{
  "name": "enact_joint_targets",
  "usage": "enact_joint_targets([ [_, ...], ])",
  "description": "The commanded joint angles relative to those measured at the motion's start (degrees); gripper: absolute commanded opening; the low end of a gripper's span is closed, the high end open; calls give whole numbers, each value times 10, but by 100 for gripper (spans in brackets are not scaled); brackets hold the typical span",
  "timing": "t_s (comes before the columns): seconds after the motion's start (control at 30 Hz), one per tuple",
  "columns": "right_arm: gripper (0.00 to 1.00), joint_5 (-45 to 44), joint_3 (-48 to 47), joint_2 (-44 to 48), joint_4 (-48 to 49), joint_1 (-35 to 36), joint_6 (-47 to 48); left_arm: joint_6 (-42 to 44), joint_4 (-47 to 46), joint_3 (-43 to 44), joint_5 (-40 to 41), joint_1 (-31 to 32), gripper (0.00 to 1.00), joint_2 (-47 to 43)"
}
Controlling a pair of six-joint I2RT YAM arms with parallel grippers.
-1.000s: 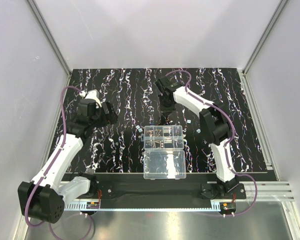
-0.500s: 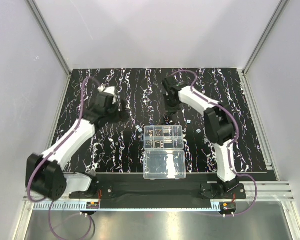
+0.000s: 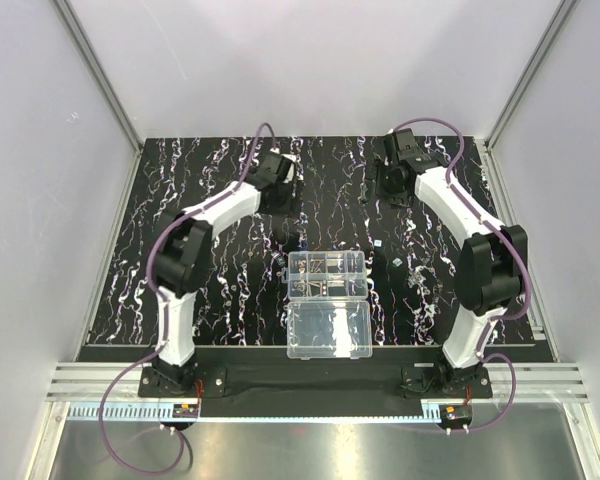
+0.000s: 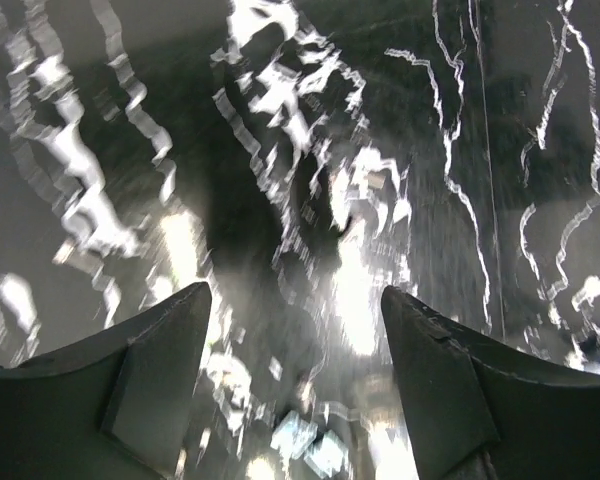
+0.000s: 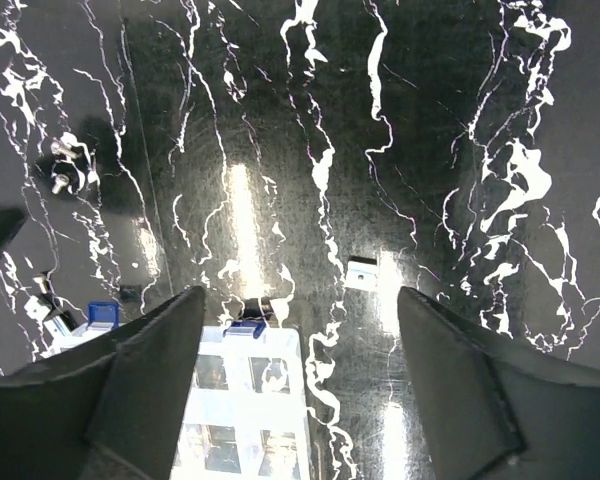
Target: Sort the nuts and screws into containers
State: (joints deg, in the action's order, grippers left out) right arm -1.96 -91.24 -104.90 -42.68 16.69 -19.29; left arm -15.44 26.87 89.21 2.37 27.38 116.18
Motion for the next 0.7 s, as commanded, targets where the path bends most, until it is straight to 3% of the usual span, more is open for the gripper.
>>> enact_joint_targets([
  [0.0,86,-13,16,18,14,-6,12,23,13,74,5,14,74,42],
  [0.4,90,-20,30,22,14,-18,18,3,6,139,54,44,74,145],
  [0.63,90,-23,33,23,13,-22,19,-10,6,139,88,46,65,157],
  [0.67,90,-23,33,22,12,-22,18,-10,7,139,89,46,60,158],
])
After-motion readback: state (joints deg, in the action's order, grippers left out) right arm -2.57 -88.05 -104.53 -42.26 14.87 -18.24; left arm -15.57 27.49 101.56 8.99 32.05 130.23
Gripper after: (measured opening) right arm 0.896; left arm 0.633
